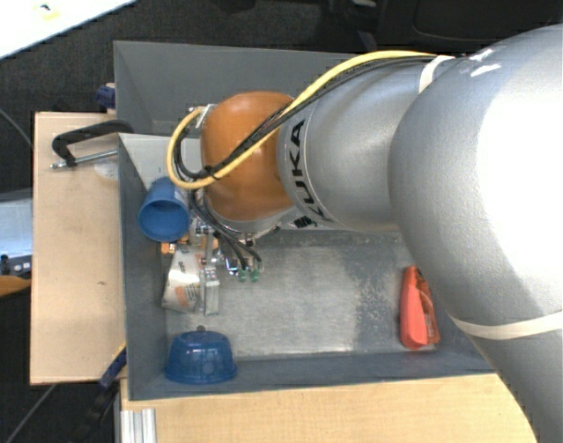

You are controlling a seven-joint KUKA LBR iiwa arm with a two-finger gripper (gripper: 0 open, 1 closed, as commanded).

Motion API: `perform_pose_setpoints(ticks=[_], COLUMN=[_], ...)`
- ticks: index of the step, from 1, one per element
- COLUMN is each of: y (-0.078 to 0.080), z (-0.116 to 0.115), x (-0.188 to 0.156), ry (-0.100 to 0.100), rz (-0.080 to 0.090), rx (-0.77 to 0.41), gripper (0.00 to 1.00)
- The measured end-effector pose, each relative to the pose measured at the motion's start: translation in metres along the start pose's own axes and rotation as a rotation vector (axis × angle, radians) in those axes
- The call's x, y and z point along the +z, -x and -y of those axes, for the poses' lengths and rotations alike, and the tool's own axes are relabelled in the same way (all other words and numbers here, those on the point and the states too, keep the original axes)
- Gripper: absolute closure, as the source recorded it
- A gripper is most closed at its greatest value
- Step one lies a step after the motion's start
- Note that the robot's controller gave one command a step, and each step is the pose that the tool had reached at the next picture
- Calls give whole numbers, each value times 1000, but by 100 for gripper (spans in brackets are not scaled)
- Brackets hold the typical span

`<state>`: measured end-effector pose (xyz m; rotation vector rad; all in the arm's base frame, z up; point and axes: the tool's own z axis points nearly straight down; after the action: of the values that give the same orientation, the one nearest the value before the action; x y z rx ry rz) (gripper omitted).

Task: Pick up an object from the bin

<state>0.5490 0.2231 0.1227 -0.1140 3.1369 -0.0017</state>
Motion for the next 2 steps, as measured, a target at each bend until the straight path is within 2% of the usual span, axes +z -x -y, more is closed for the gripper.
perform_pose_setpoints(ticks=[1,2], y=[6,-3], z=[-6,-3], x=[41,46], ry=[-6,-16], rz=[-8,-10], rx=[-189,43], gripper=[0,100])
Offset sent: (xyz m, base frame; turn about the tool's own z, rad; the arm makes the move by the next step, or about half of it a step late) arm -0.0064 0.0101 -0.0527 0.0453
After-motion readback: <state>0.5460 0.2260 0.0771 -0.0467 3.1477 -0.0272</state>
